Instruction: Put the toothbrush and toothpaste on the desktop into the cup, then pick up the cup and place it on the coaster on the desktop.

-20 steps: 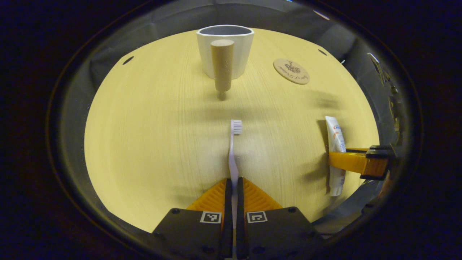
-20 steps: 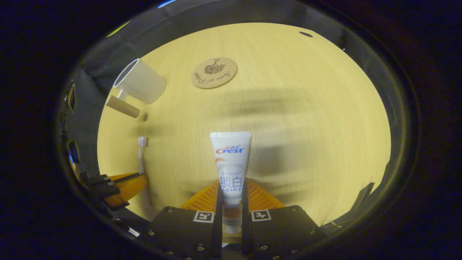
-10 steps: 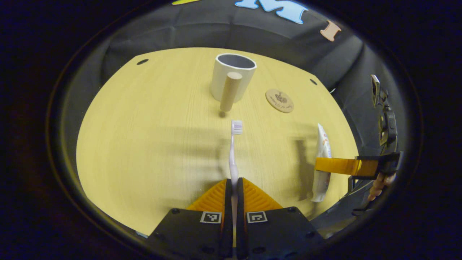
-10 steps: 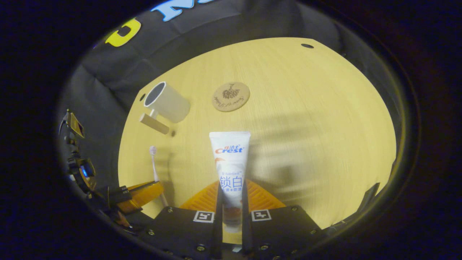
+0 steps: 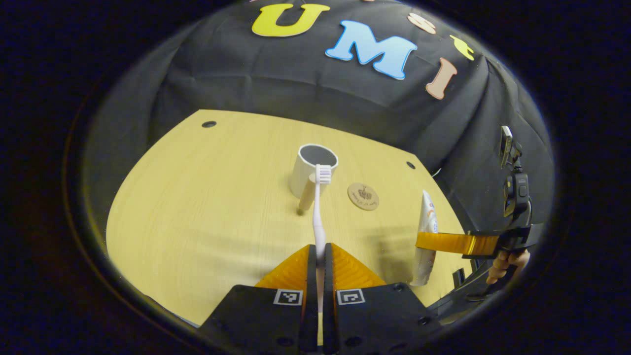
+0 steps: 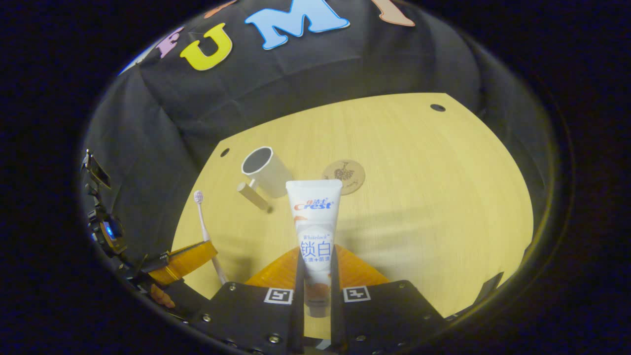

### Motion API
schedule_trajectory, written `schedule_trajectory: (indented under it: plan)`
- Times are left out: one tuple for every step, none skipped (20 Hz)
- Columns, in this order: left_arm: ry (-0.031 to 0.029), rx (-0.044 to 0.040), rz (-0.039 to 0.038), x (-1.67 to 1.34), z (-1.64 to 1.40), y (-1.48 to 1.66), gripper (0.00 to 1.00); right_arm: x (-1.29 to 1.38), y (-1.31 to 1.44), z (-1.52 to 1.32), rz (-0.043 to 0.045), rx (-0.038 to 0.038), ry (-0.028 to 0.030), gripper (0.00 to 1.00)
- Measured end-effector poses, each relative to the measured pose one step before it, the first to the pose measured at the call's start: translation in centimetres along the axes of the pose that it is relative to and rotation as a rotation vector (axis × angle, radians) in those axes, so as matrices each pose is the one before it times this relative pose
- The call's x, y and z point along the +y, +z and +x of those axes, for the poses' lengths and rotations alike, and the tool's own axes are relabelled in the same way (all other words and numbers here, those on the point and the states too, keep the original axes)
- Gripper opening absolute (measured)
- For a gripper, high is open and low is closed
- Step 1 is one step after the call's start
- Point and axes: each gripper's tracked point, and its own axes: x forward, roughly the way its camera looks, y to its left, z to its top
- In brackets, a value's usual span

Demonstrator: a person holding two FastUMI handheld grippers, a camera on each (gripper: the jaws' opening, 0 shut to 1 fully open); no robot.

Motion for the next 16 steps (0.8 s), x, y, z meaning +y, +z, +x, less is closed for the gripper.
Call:
schedule_trajectory:
  plan:
    - [-0.00581,-0.02218,-0.00512,0.156,-0.426,0.461,0.11,0.402,0.612,-0.239,-0.0065,-0.02334,0.00841,0.22]
    - [-0.00563,-0.02426,-0.00636,0.096,-0.386,0.464,0.11,0.519,0.565,-0.268,-0.00821,-0.02239,0.01114,0.25]
    - [-0.00762,-0.02604,-0.00478,0.175,-0.267,0.598,0.11,0.418,0.598,-0.011,-0.01182,-0.02522,0.00974,0.22]
    - [-0.00343,-0.02986,-0.00469,0.396,-0.596,0.787,0.11,0.268,0.712,-0.087,-0.01442,-0.02558,0.00293,0.25]
    - [-0.00772,-0.02413,-0.00728,0.331,-0.442,0.788,0.11,0.254,0.656,-0.081,-0.01214,-0.02242,-0.00153,0.22]
    - [-0.00528,-0.02846,-0.01041,0.325,-0.673,0.816,0.11,0.286,0.735,-0.027,-0.00702,-0.02375,0.00018,0.22]
    - [-0.00576,-0.02855,-0.01166,0.261,-0.526,0.989,0.11,0.315,0.766,-0.043,-0.00612,-0.02336,0.00703,0.22]
    - [-0.00636,-0.03261,-0.01034,0.109,-0.039,0.627,0.11,0.307,0.569,-0.073,-0.00594,-0.01828,0.00554,0.25]
    - [-0.00935,-0.03644,-0.00953,0.245,0.044,1.136,0.11,0.143,0.654,-0.107,-0.00584,-0.01391,0.00107,0.22]
    - [-0.00479,-0.03545,-0.00747,0.278,0.214,1.074,0.11,0.092,0.571,0.108,-0.00663,-0.00902,-0.00115,0.22]
    - [-0.00131,-0.02907,-0.00677,0.247,0.202,0.875,0.11,-0.075,0.568,0.027,-0.00709,-0.01032,-0.00189,0.22]
    - [0.00106,-0.03032,-0.00776,0.203,0.357,0.682,0.11,0.112,0.234,0.089,-0.00791,-0.00664,-0.00021,0.22]
    - [0.00207,-0.0195,-0.00435,0.287,0.552,0.678,0.11,-0.098,0.337,0.216,-0.00602,-0.00641,-0.00418,0.22]
    - [-0.00227,-0.0178,-0.00516,0.161,0.739,0.688,0.11,-0.161,0.378,0.156,-0.00418,-0.00659,-0.00343,0.22]
    - [-0.01004,-0.01549,-0.00826,-0.076,0.8,0.854,0.11,-0.001,0.449,0.022,-0.00086,-0.00796,-0.00354,0.19]
    - [-0.01134,-0.02066,-0.00703,-0.224,1.192,0.929,0.11,-0.005,0.473,0.246,0.00163,-0.00891,-0.00177,0.22]
